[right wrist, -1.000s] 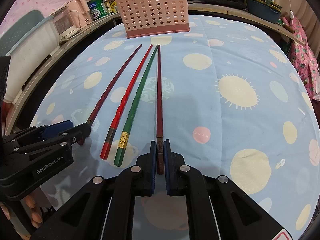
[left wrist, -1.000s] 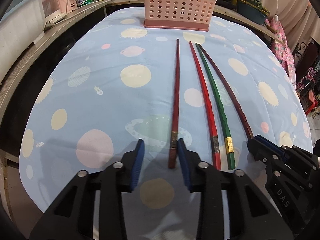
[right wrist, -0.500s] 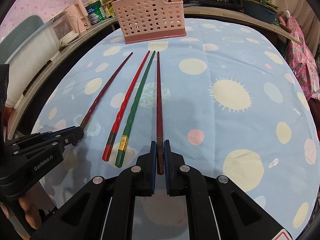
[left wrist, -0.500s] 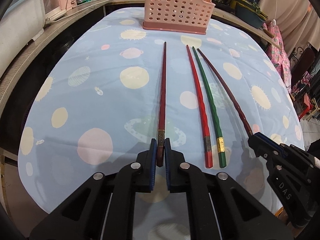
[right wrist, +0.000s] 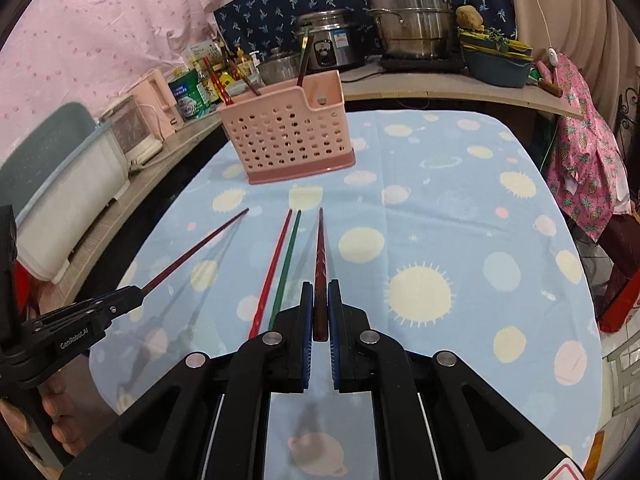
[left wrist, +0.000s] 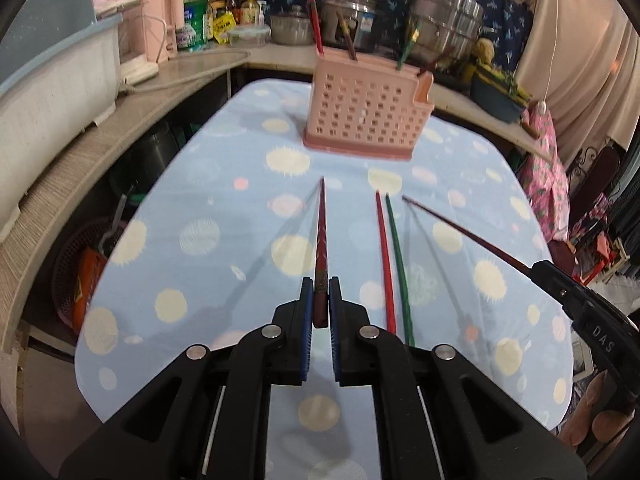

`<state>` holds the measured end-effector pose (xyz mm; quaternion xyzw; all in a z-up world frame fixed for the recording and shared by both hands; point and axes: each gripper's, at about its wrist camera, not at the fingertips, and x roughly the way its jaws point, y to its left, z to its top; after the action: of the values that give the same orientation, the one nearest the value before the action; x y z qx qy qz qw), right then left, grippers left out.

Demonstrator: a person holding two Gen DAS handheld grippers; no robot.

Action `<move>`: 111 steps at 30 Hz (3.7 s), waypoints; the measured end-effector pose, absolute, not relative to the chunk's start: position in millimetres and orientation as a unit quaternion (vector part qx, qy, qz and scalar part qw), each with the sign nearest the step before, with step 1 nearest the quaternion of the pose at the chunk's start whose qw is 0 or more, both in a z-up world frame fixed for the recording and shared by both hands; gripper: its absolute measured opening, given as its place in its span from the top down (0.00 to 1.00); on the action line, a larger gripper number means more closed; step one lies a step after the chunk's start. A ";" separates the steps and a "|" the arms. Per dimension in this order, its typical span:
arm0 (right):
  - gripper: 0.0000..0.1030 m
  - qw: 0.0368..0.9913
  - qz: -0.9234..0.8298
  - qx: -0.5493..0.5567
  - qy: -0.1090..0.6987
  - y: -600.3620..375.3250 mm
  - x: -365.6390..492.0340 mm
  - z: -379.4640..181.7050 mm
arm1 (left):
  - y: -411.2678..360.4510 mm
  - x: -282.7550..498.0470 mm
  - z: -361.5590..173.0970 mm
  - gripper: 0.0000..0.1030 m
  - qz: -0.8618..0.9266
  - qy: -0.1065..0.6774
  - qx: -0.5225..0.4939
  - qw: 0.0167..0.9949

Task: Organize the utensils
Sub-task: 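Lift and carry both chopsticks over the pink basket with both tools, then lower both chopsticks into the basket and open both tools, then move both tools back down toward the last red and green chopsticks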

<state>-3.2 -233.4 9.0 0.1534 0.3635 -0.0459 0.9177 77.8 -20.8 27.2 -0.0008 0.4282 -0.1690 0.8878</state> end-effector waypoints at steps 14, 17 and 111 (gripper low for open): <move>0.93 0.950 -0.047 0.155 0.268 -272.0 44.1 95.1 | -25.9 137.5 112.0 0.93 -0.166 0.351 -0.026 0.921; 0.93 0.952 -0.049 0.152 0.259 -276.6 56.5 105.8 | -30.6 152.1 129.3 0.93 -0.169 0.340 -0.030 0.925; 0.76 0.939 -0.029 0.140 0.314 -236.7 87.8 63.4 | -41.6 177.2 88.4 0.65 -0.110 0.351 -0.015 0.930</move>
<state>87.8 -236.7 63.4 0.1401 0.3138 -0.0292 0.9387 177.2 -41.6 88.4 -0.0149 0.3513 -0.1099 0.9297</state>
